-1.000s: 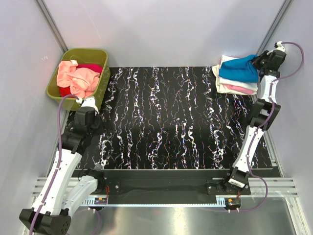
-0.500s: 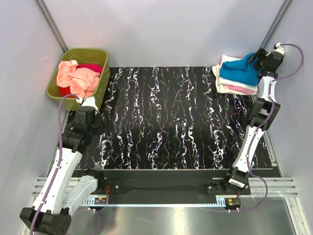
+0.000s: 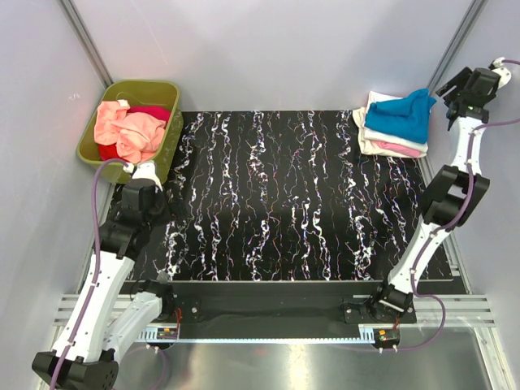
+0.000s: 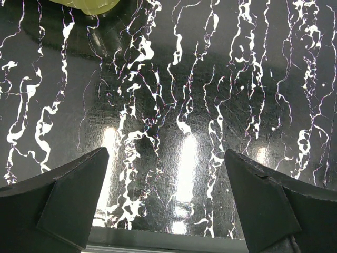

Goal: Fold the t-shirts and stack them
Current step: Neatly place the folded tshirt to the corner

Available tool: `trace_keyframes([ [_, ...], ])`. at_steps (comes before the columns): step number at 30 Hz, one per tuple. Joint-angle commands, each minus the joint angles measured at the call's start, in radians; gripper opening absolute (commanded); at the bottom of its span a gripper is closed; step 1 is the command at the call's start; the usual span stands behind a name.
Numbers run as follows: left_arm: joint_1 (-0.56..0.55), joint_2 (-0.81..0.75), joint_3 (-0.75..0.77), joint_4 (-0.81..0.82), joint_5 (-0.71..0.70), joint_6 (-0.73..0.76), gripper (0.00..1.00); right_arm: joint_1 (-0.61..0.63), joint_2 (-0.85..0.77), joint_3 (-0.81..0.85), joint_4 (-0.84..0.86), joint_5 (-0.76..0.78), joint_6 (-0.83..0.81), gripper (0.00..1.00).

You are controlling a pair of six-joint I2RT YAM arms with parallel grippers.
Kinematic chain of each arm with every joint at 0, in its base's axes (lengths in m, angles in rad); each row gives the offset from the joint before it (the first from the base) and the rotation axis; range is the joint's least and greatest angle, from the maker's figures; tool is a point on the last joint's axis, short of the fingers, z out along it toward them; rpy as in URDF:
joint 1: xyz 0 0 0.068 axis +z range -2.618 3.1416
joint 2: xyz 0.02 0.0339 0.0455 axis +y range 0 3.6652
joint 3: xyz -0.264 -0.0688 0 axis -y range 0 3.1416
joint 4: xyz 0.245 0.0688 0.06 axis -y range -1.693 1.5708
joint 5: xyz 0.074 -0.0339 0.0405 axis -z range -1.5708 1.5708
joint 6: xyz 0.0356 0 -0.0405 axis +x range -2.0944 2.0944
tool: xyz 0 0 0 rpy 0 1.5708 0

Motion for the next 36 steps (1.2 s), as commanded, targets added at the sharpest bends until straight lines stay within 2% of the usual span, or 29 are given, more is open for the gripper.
trace_keyframes([
  [1,0.008,-0.015,-0.001,0.044,-0.009,0.004,0.99,-0.08,-0.084,-0.003,-0.032,-0.083,0.108,0.7],
  [2,0.011,-0.015,-0.001,0.044,-0.007,0.004,0.99,-0.073,-0.074,-0.001,-0.052,-0.169,0.113,0.65],
  [3,0.012,-0.015,-0.001,0.044,-0.007,0.003,0.99,-0.064,-0.063,-0.002,-0.097,-0.188,0.111,0.6],
  [4,0.014,-0.015,-0.001,0.044,-0.009,0.003,0.99,-0.036,-0.042,-0.006,-0.118,-0.197,0.111,0.41],
  [5,0.017,-0.015,-0.001,0.045,-0.002,0.006,0.99,-0.028,-0.034,-0.012,-0.134,-0.232,0.117,0.3],
  [8,0.02,-0.012,-0.002,0.047,0.005,0.007,0.99,0.013,-0.006,-0.059,-0.143,-0.323,0.12,0.07],
  [13,0.027,-0.017,-0.001,0.05,0.007,0.007,0.99,0.09,0.079,0.041,-0.23,-0.364,0.053,0.04],
  [19,0.038,-0.021,-0.002,0.048,0.008,0.01,0.99,0.125,0.213,0.214,-0.287,-0.412,0.088,0.03],
  [27,0.04,-0.014,-0.001,0.048,0.01,0.009,0.99,0.15,0.34,0.362,-0.257,-0.392,0.116,0.03],
  [31,0.04,-0.015,-0.001,0.047,0.005,0.007,0.99,0.15,0.35,0.375,-0.215,-0.386,0.149,0.04],
  [36,0.04,-0.011,-0.001,0.047,0.005,0.007,0.99,0.154,0.388,0.419,-0.143,-0.346,0.174,0.09],
])
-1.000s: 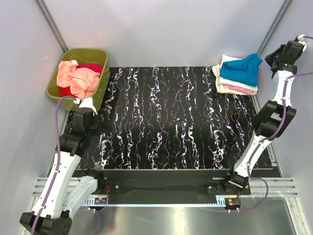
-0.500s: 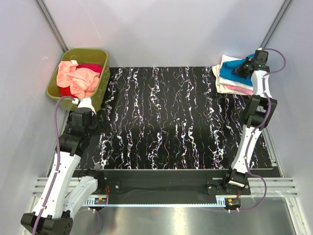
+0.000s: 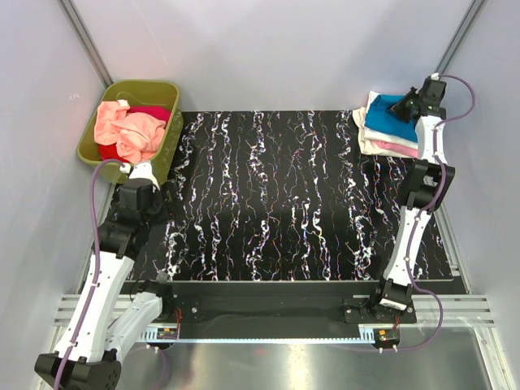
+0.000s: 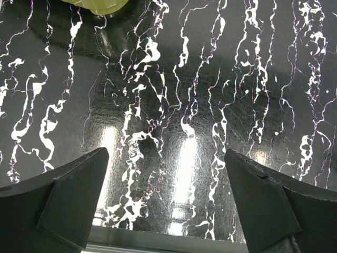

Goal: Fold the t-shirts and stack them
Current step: Neatly place the folded tshirt to the corner

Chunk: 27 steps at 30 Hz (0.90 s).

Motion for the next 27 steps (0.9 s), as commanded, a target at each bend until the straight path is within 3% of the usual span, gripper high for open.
trace_keyframes([
  [1,0.006,-0.005,0.001,0.045,-0.001,0.008,0.99,0.01,0.047,0.093,0.105,0.068,0.029,0.1],
  [3,0.006,-0.007,0.001,0.045,-0.002,0.007,0.99,0.021,0.096,0.12,0.158,0.111,0.029,0.18],
  [12,0.006,-0.004,0.003,0.042,-0.012,0.004,0.99,0.051,0.21,0.189,0.453,0.289,0.011,0.32],
  [15,0.006,-0.008,0.001,0.041,-0.016,0.002,0.99,0.053,0.229,0.193,0.556,0.311,0.018,0.43],
  [19,0.006,-0.015,0.001,0.041,-0.021,0.001,0.99,0.067,0.201,0.176,0.677,0.308,0.015,0.61],
  [20,0.006,-0.013,0.0,0.041,-0.022,0.001,0.99,0.068,0.195,0.176,0.714,0.302,0.015,0.69],
  [25,0.006,-0.021,0.001,0.041,-0.021,-0.001,0.99,0.065,0.098,0.154,0.731,0.34,-0.074,0.83],
  [27,0.006,-0.025,-0.001,0.041,-0.022,-0.001,0.99,0.034,-0.019,0.021,0.74,0.323,-0.054,0.84],
])
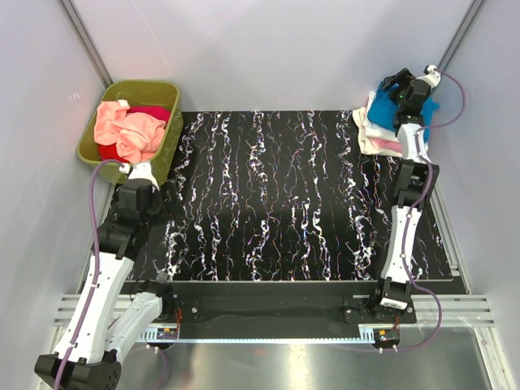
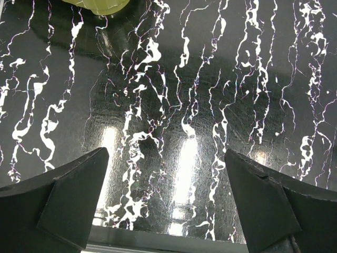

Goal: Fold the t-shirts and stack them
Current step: Neatly place the folded tshirt to the corner

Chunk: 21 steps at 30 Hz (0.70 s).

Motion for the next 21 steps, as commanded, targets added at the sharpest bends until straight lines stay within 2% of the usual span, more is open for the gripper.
trace_keyframes([
  [1,0.005,-0.025,-0.001,0.041,-0.019,0.0,0.99,-0.048,-0.265,-0.151,0.122,-0.008,-0.018,0.84],
  [2,0.005,-0.027,-0.001,0.041,-0.019,0.0,0.99,-0.08,-0.371,-0.337,0.208,-0.022,0.008,0.85],
  [4,0.005,-0.031,-0.002,0.042,-0.021,0.0,0.99,-0.118,-0.457,-0.548,0.289,-0.061,0.066,0.84],
  [6,0.005,-0.039,-0.002,0.042,-0.021,0.0,0.99,-0.173,-0.533,-0.614,0.273,-0.113,0.106,0.85],
  [10,0.005,-0.041,-0.002,0.044,-0.018,0.0,0.99,-0.233,-0.548,-0.614,0.106,-0.277,0.129,0.86],
  [15,0.005,-0.047,-0.004,0.044,-0.018,0.0,0.99,-0.236,-0.556,-0.672,0.092,-0.27,0.097,0.85],
  [19,0.007,-0.05,-0.004,0.047,-0.019,0.0,0.99,-0.233,-0.487,-0.565,0.029,-0.334,0.123,0.68],
  [20,0.007,-0.048,-0.004,0.045,-0.019,0.0,0.99,-0.227,-0.452,-0.542,0.024,-0.358,0.138,0.58],
  [21,0.007,-0.047,-0.004,0.044,-0.018,0.0,0.99,-0.218,-0.433,-0.513,0.005,-0.387,0.135,0.55],
])
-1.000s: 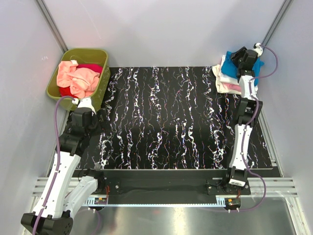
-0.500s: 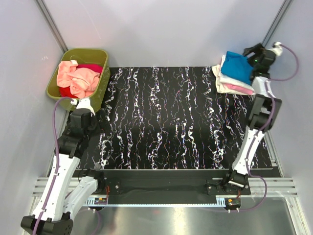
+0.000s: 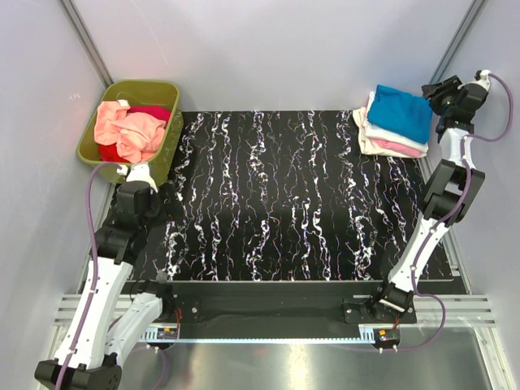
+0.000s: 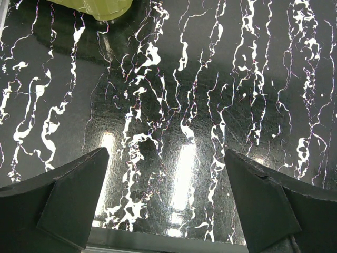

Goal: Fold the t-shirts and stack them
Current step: Neatly place the folded tshirt to the corner

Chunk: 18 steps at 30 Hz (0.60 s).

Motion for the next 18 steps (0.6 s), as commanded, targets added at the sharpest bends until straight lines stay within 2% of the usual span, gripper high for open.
trace_keyframes([
  [1,0.008,-0.007,0.002,0.044,-0.017,0.0,0.99,0.012,0.072,0.155,-0.096,-0.093,0.018,0.52],
  [5,0.011,-0.004,0.002,0.045,-0.015,0.001,0.99,0.106,0.186,0.329,-0.296,-0.066,-0.136,0.52],
  [10,0.012,-0.003,0.004,0.044,-0.017,0.0,0.99,0.152,0.283,0.461,-0.416,-0.03,-0.154,0.52],
  [14,0.012,-0.003,0.002,0.044,-0.017,0.0,0.99,0.199,0.303,0.492,-0.503,0.011,-0.232,0.58],
  [18,0.012,-0.003,0.004,0.044,-0.017,0.0,0.99,0.261,0.274,0.475,-0.575,0.163,-0.322,0.65],
])
